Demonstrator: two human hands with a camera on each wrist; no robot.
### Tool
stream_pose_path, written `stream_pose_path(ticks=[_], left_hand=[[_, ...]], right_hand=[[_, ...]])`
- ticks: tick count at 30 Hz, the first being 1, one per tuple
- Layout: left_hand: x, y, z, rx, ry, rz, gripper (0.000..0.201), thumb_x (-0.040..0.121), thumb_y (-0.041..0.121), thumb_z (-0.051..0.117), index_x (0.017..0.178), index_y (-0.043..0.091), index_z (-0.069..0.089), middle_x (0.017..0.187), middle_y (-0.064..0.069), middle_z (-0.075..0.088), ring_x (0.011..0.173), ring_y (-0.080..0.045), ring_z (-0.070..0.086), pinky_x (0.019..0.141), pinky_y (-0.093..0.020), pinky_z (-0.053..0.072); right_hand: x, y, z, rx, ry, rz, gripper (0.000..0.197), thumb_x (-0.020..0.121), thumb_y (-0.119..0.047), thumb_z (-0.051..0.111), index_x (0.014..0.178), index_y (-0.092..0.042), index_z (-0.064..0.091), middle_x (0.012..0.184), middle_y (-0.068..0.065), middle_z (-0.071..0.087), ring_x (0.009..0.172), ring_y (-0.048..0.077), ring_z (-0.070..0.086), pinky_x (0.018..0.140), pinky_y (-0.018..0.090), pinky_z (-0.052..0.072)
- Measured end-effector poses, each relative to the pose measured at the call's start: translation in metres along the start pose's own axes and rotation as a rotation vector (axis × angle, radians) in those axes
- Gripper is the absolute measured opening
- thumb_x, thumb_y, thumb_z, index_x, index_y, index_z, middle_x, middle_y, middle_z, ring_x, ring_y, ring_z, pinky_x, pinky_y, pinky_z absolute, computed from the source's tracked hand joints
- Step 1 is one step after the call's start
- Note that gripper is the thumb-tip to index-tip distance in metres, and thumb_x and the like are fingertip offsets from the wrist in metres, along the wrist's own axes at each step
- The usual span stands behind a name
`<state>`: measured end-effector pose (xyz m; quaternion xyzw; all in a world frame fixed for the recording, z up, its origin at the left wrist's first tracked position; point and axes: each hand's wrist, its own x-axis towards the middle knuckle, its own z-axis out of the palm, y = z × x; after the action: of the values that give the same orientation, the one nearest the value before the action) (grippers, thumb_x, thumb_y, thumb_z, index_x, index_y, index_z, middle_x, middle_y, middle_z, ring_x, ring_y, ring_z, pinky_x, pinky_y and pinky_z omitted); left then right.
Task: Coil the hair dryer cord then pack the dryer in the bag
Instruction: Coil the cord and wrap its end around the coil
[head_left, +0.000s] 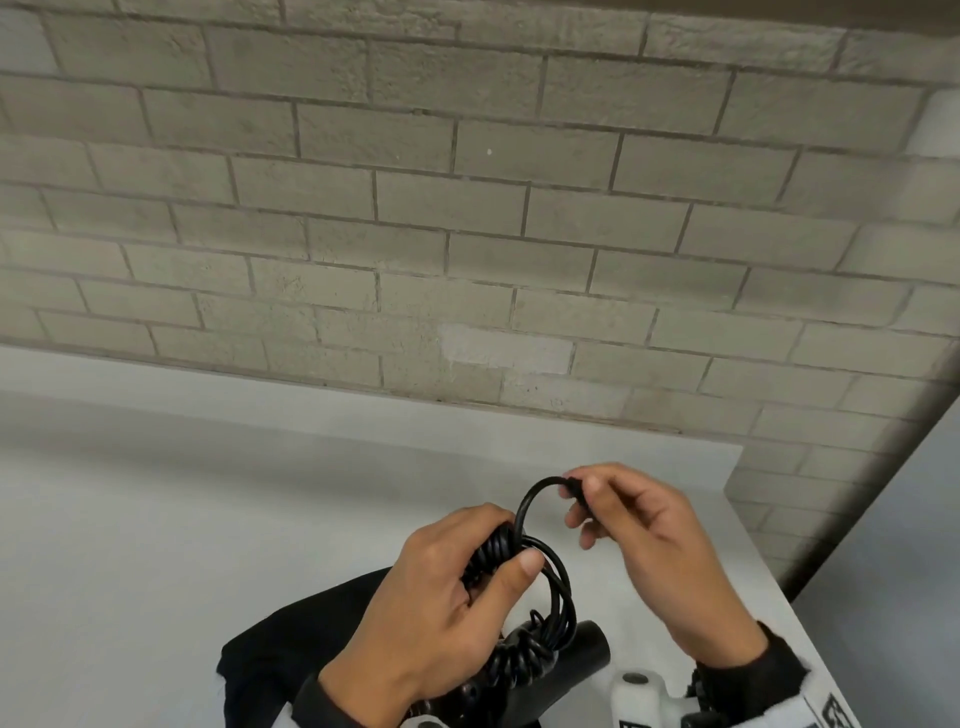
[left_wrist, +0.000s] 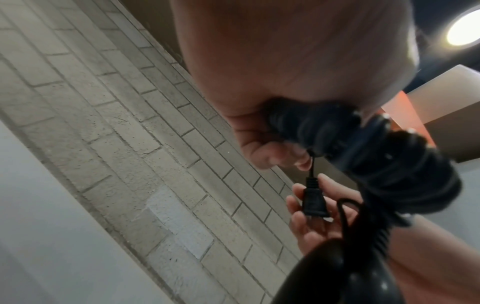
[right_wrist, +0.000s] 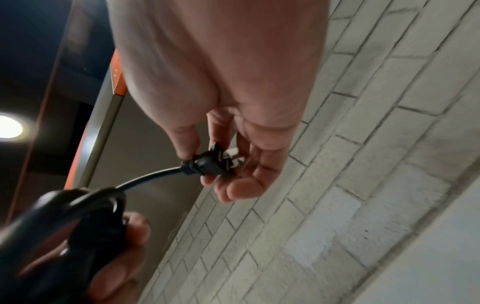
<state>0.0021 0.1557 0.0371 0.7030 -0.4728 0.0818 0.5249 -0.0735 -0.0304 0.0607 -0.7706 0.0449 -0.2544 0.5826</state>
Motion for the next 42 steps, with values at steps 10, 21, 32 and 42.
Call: stream_pose_path(ticks=[10, 21, 32, 42], left_hand=[[0.004, -0.001, -0.001, 0.004, -0.019, 0.006, 0.026, 0.095, 0.048, 0.051, 0.091, 0.026, 0.063, 0.079, 0.011, 0.061, 0.075, -0.013, 0.061, 0.064, -0.026, 0.048], [0.006, 0.007, 0.001, 0.022, -0.032, 0.051, 0.024, 0.091, 0.043, 0.056, 0.084, 0.021, 0.064, 0.071, 0.008, 0.058, 0.067, -0.016, 0.058, 0.057, -0.031, 0.047], [0.006, 0.007, -0.001, 0.016, -0.022, 0.049, 0.022, 0.091, 0.042, 0.059, 0.082, 0.023, 0.065, 0.070, 0.013, 0.059, 0.066, -0.010, 0.059, 0.059, -0.020, 0.046], [0.006, 0.010, 0.007, -0.009, -0.062, 0.092, 0.024, 0.090, 0.045, 0.062, 0.095, 0.023, 0.070, 0.079, 0.012, 0.067, 0.075, -0.009, 0.065, 0.064, -0.027, 0.051]], right_hand=[[-0.029, 0.008, 0.019, 0.159, -0.139, 0.164, 0.022, 0.096, -0.013, 0.055, 0.101, -0.021, 0.074, 0.094, 0.011, 0.073, 0.082, 0.023, 0.065, 0.074, 0.028, 0.054], [-0.035, 0.006, 0.027, 0.399, -0.011, 0.239, 0.016, 0.086, -0.022, 0.060, 0.080, -0.013, 0.071, 0.065, 0.006, 0.063, 0.058, 0.012, 0.054, 0.064, 0.028, 0.045], [-0.038, 0.007, 0.028, 0.484, -0.135, 0.288, 0.019, 0.093, -0.018, 0.059, 0.099, -0.006, 0.072, 0.091, 0.015, 0.072, 0.082, 0.020, 0.067, 0.076, 0.027, 0.053], [-0.045, 0.013, 0.019, 0.623, -0.235, 0.385, 0.052, 0.078, -0.031, 0.069, 0.108, 0.012, 0.063, 0.098, 0.025, 0.064, 0.093, 0.032, 0.060, 0.083, 0.036, 0.048]])
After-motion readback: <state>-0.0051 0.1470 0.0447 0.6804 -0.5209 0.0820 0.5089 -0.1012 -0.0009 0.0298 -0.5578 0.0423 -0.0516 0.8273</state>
